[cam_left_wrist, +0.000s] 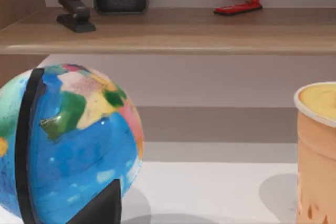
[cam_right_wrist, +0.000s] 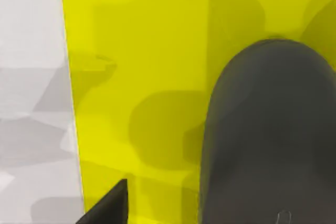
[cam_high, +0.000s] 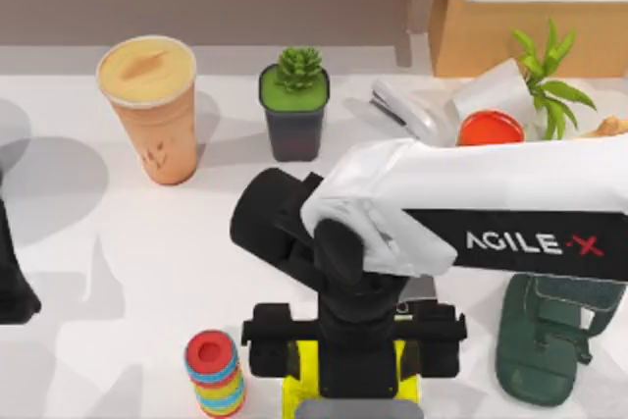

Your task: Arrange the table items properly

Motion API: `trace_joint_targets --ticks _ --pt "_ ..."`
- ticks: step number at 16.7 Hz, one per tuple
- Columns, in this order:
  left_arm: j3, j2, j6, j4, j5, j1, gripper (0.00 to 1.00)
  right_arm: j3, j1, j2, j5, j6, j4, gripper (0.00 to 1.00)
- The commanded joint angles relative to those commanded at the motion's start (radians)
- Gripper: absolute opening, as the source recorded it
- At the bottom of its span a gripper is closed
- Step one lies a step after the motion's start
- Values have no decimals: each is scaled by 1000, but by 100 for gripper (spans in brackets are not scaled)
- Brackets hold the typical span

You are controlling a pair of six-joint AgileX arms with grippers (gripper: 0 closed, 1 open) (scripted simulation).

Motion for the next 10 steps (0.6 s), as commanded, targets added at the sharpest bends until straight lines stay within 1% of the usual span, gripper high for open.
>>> trace_joint_targets --ticks 3,5,8,10 --pt "0 0 0 0 0 0 100 4 -5 -3 1 9 -3 100" --pt "0 0 0 0 0 0 100 21 -19 -9 4 57 -14 100" --pt "0 0 0 0 0 0 100 62 -43 -1 10 201 -38 100" --pt "0 0 0 0 0 0 100 96 -57 15 11 345 -56 100"
